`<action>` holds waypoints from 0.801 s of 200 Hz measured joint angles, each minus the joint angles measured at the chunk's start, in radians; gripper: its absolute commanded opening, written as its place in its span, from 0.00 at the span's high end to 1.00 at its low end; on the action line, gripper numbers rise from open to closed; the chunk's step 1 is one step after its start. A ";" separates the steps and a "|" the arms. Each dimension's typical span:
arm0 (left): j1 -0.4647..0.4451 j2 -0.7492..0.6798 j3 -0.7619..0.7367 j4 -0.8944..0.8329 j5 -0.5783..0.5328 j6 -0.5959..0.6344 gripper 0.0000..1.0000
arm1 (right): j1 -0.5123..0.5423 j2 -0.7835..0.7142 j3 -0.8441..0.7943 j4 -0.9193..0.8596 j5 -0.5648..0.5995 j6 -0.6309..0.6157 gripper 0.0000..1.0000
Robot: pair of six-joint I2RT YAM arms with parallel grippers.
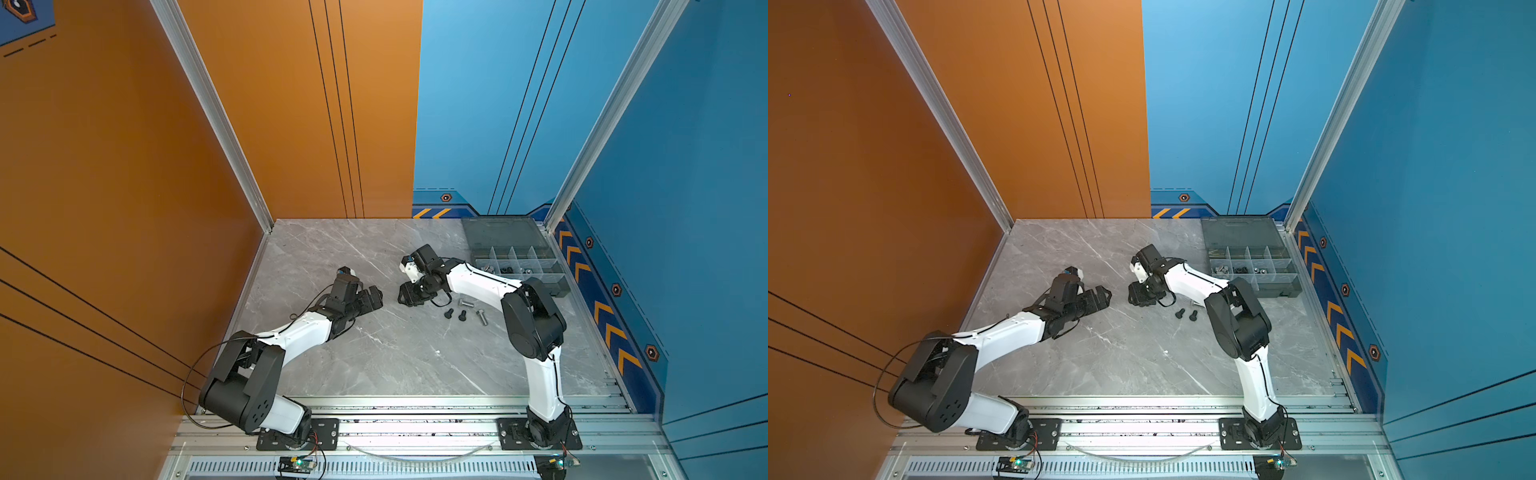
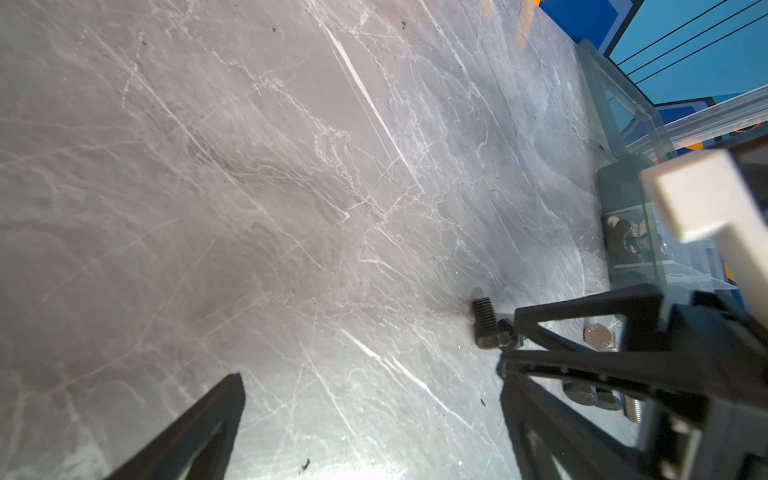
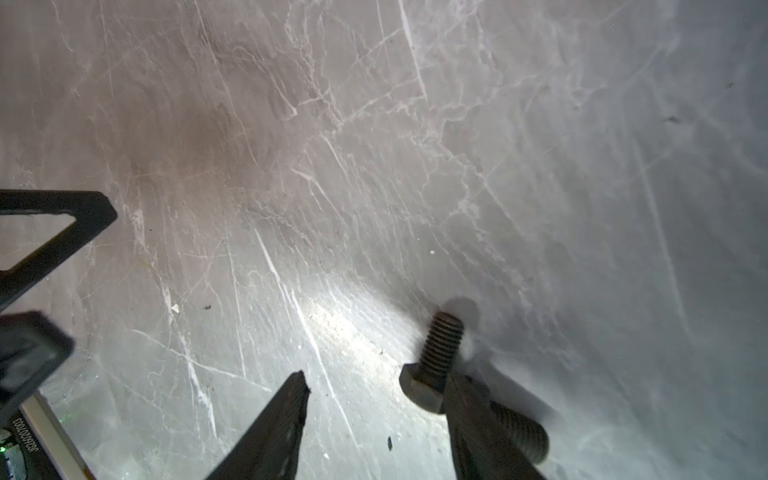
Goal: Sort the screws and nuts into containers
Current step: 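Lower the right gripper around a black bolt and close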
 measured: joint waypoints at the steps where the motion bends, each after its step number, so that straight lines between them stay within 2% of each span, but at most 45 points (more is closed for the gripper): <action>1: 0.000 0.000 0.000 0.000 0.000 0.000 0.02 | 0.000 0.002 0.000 0.000 0.000 0.002 0.44; 76: 0.000 0.000 0.000 0.000 0.001 -0.001 0.02 | 0.003 0.034 0.000 -0.019 0.035 0.027 0.45; 160: 0.002 0.003 0.000 0.000 0.004 -0.016 0.02 | 0.027 0.038 0.015 -0.067 0.135 0.029 0.51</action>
